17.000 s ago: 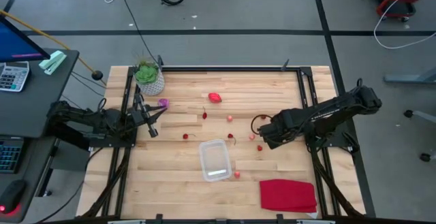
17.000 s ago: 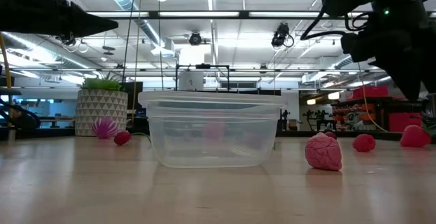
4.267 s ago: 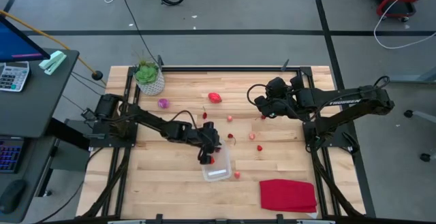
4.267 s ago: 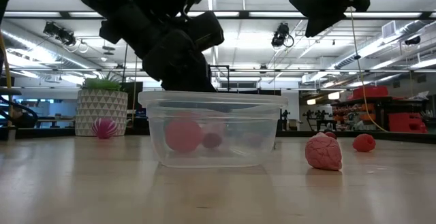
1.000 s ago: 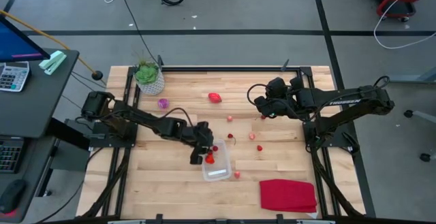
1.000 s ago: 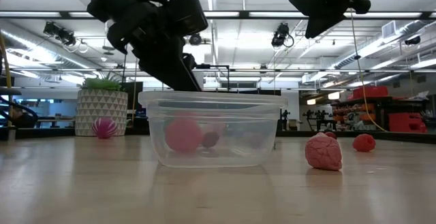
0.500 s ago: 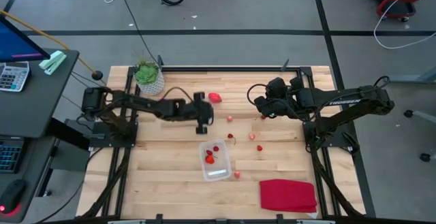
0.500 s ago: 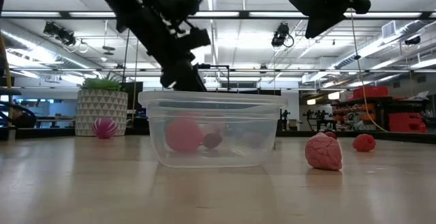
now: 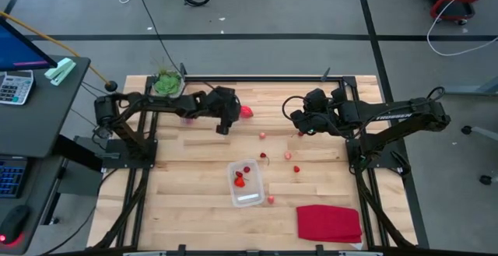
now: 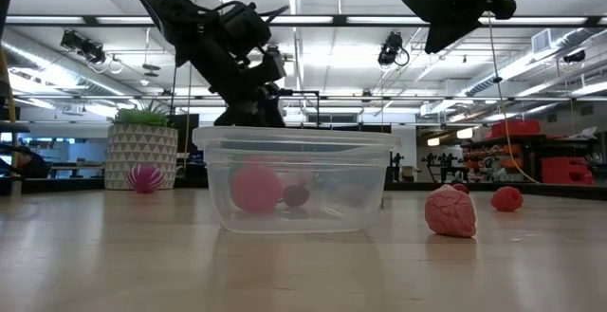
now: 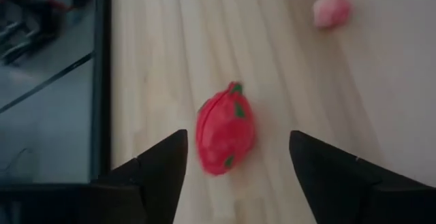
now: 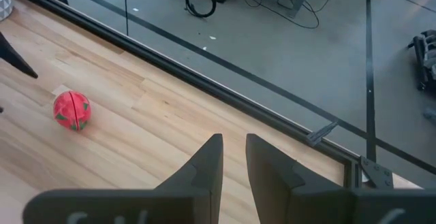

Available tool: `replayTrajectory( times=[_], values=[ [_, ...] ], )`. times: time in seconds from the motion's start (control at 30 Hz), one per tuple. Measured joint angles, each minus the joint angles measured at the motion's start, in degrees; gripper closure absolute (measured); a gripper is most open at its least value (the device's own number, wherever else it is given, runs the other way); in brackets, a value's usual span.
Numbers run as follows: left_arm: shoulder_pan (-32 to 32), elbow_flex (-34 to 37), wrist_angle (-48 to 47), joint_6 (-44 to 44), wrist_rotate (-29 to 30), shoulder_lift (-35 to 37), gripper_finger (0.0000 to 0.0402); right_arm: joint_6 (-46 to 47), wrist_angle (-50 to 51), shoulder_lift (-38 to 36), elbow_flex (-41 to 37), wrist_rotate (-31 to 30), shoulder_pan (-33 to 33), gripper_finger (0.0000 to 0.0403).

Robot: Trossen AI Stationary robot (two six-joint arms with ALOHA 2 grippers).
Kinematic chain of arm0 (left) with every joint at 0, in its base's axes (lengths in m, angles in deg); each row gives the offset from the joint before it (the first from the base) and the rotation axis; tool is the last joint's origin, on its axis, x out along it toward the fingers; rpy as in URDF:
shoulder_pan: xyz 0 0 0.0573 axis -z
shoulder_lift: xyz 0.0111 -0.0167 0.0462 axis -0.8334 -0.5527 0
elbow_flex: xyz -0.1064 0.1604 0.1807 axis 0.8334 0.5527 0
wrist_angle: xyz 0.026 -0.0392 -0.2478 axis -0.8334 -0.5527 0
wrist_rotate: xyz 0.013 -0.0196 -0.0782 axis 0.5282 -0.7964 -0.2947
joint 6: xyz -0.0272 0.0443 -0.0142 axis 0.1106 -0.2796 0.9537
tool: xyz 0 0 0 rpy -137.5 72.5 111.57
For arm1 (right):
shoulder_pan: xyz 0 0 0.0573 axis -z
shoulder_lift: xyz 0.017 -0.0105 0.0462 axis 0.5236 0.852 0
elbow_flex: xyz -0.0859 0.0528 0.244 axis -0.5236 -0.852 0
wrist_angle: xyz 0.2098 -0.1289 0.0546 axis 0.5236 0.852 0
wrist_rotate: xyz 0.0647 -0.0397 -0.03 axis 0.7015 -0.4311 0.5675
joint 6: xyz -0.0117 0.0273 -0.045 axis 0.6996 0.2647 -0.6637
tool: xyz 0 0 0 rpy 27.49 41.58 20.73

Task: Pick and placing Produce into tupperware
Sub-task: Put the red dragon fruit into the transparent bin

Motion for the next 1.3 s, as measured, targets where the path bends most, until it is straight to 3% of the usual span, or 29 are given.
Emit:
replayTrajectory(
  times=[0.33,0.5,0.63,0.8,0.9,1.1,1.3],
  values=[
    [-0.93,0.00,4.29,0.65,-4.44,0.00,0.0131,0.06,-0.06,0.00,-0.02,-0.77,0.00,0.0330],
    [-1.24,-3.23,7.65,7.72,-8.07,-2.75,0.0131,0.04,-0.28,0.00,-0.02,-2.27,0.26,0.0330],
    [-2.14,-13.93,-1.28,8.45,-8.85,-8.56,0.0131,-0.25,-0.40,0.00,-0.02,-2.52,0.48,0.0330],
    [-3.56,-30.05,-19.05,9.85,-8.56,-15.76,0.0132,-1.82,-0.39,0.00,-0.02,-2.67,1.07,0.0330],
    [-3.56,-35.89,-31.14,8.82,-8.55,-16.96,0.0140,-2.13,-0.37,0.00,-0.02,-2.52,1.01,0.0330],
    [-3.41,-35.05,-40.61,3.93,-8.35,-16.96,0.0158,-2.54,0.20,0.00,-0.02,-2.03,0.84,0.0330],
    [-4.19,-27.99,-34.97,-2.95,-7.14,-17.40,0.0149,-0.75,0.22,-0.01,-0.03,0.41,0.81,0.0330]
  ],
)
